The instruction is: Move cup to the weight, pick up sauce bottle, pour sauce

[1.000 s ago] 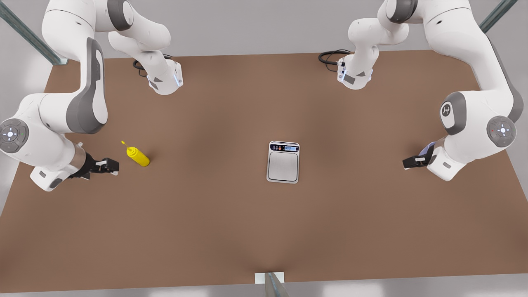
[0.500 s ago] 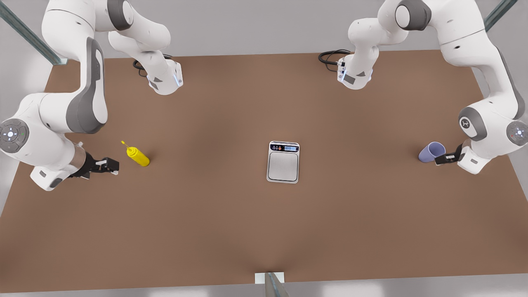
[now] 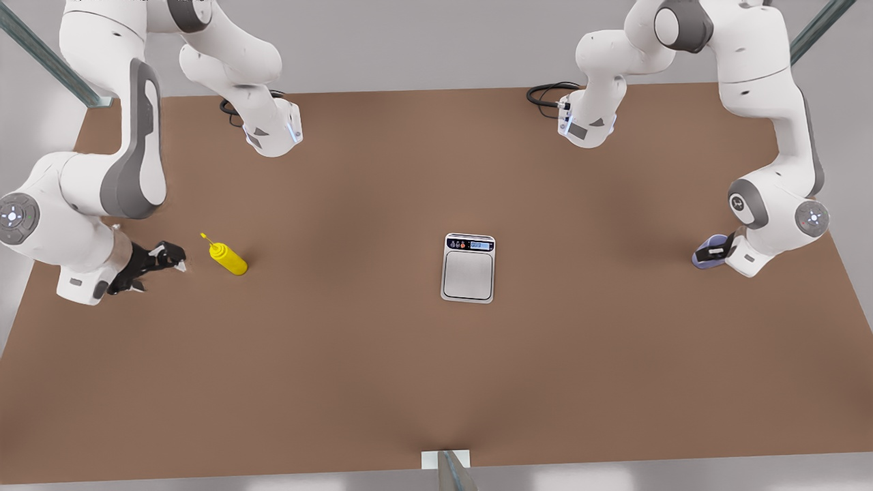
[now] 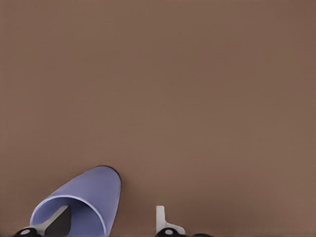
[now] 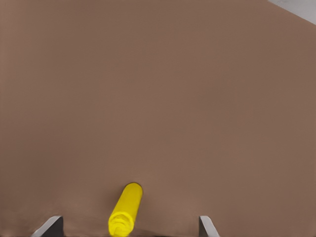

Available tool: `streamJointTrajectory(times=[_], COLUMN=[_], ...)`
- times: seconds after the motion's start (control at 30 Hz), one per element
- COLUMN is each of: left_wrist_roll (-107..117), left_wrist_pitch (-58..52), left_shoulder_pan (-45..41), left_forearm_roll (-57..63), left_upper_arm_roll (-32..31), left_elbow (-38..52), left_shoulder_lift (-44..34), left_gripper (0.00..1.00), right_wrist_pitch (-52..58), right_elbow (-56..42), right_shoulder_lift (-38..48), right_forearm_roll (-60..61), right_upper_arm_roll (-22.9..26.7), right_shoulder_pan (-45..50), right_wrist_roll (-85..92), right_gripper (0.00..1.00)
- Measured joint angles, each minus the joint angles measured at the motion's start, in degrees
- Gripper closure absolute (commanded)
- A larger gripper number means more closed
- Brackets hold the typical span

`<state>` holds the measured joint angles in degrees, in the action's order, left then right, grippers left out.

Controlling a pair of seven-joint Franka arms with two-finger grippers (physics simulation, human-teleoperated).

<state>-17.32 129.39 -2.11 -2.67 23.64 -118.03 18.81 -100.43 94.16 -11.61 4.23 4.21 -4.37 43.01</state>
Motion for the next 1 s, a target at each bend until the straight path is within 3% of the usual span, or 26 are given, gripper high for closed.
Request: streamJointTrajectory(times=[0.13,0.37,0.53,0.57,0.77,1.0], left_wrist_roll=[-0.08,-0.09,-0.09,-0.17,-1.31,-1.71], left_wrist_pitch=[3.06,5.7,5.76,5.79,6.84,6.58], left_shoulder_pan=[0.0,0.18,0.35,0.35,0.35,0.34], left_forearm_roll=[-0.03,-0.06,-0.54,-0.64,-0.88,2.11], left_upper_arm_roll=[0.7,0.79,0.79,0.79,0.79,0.9], left_elbow=[-2.38,-3.32,-3.26,-3.26,-3.35,-3.27], left_shoulder_lift=[0.89,3.38,3.59,3.98,4.48,3.78], left_gripper=[0.35,0.47,0.7,0.79,0.79,0.79], right_wrist_pitch=[-2.37,-3.47,0.05,0.05,-0.02,-0.74], right_elbow=[7.95,19.91,27.1,27.99,32.05,30.69], right_shoulder_lift=[-0.61,-6.67,-11.13,-11.69,-15.55,-20.94], right_forearm_roll=[11.56,32.6,38.61,39.63,47.1,51.27], right_upper_arm_roll=[0.06,0.09,0.1,0.1,-0.64,-3.59], right_shoulder_pan=[-11.76,-22.88,-34.99,-37.68,-39.2,-36.74], right_wrist_roll=[28.07,72.02,83.91,85.78,101.01,106.05], right_gripper=[0.0,0.0,0.0,0.0,0.0,0.0])
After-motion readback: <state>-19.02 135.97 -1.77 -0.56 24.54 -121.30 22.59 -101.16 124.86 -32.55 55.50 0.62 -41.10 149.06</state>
